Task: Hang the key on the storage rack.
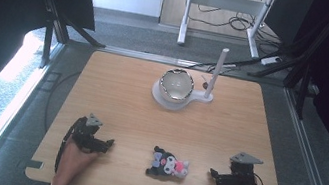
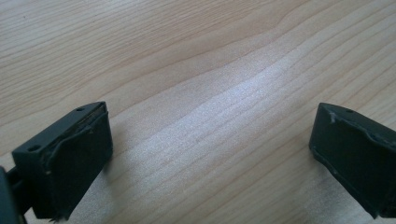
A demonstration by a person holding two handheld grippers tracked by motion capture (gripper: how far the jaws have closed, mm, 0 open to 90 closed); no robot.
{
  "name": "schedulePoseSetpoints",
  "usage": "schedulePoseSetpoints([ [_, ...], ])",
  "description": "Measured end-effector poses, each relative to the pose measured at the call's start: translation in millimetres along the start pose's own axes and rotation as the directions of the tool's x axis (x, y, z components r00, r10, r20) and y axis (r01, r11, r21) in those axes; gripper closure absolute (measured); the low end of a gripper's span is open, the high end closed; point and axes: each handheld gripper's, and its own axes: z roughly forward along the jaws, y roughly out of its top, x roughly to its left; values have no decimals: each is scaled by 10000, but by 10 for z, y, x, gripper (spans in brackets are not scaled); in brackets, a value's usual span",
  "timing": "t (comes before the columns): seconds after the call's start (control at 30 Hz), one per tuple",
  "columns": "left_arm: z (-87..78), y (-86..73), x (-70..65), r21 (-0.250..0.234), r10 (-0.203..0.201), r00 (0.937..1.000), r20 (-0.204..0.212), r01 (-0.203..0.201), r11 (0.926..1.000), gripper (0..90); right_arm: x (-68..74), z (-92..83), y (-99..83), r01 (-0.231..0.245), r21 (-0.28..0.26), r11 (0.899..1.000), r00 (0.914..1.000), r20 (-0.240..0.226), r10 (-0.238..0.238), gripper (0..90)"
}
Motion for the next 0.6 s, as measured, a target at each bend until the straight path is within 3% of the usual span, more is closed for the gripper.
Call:
schedulePoseSetpoints([
  [0.27,2,3,0,4,-19,10000,-18,19,10000,0,-5,0,13,56,113,9999,10000,-42,-56,0],
  [0.37,2,3,0,2,-19,10000,-21,19,10000,0,1,-7,44,281,385,9989,9993,-251,-272,0],
  [0.6,2,3,0,2,-20,10000,-23,20,10000,0,30,-43,106,669,447,9968,9973,-345,-654,2],
])
